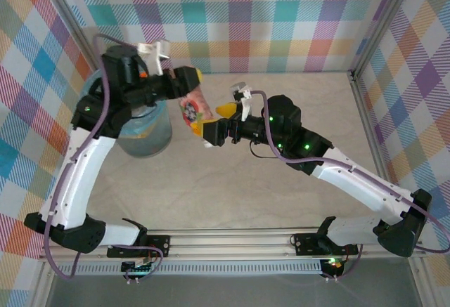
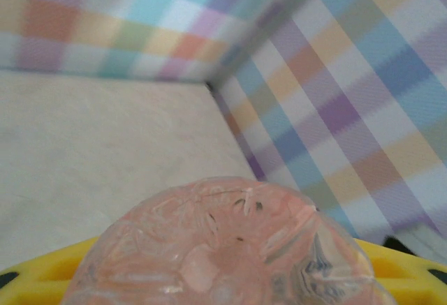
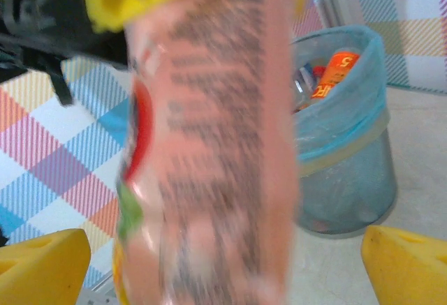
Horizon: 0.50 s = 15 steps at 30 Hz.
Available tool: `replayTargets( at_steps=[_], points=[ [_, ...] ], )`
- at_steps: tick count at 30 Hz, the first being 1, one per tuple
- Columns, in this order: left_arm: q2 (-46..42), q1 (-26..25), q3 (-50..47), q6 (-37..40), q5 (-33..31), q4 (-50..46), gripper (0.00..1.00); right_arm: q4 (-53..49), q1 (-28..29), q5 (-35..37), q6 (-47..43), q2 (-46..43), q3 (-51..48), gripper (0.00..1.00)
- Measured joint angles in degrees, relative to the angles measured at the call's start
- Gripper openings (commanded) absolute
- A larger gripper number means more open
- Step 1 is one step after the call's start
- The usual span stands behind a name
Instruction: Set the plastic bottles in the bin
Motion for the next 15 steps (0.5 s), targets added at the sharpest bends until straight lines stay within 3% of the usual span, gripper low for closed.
replayTargets(
  at_steps=[5,10,12,15],
  points=[
    [0.02,16.02,6.12,1.53,-6.64,-4.70,0.57,-1.25,-0.02,3.72,-0.07,-0.48,0.00,0.99],
    [0.24,34.18,1.03,-1.11,-7.04,-4.26,0.59,-2.80,-0.02,5.42,-0.57,-1.90,0.00,0.98],
    [1.07,39.47,-3.21,-3.43,-5.51,-3.02,0.60,-3.17,-0.02,5.77,-0.90,-2.67,-0.09,0.98],
    [4.11,43.50,-6.95,-5.99,-3.65,-1.86,0.63,-3.43,-0.02,6.36,-0.96,-3.72,-0.59,0.98]
  ],
)
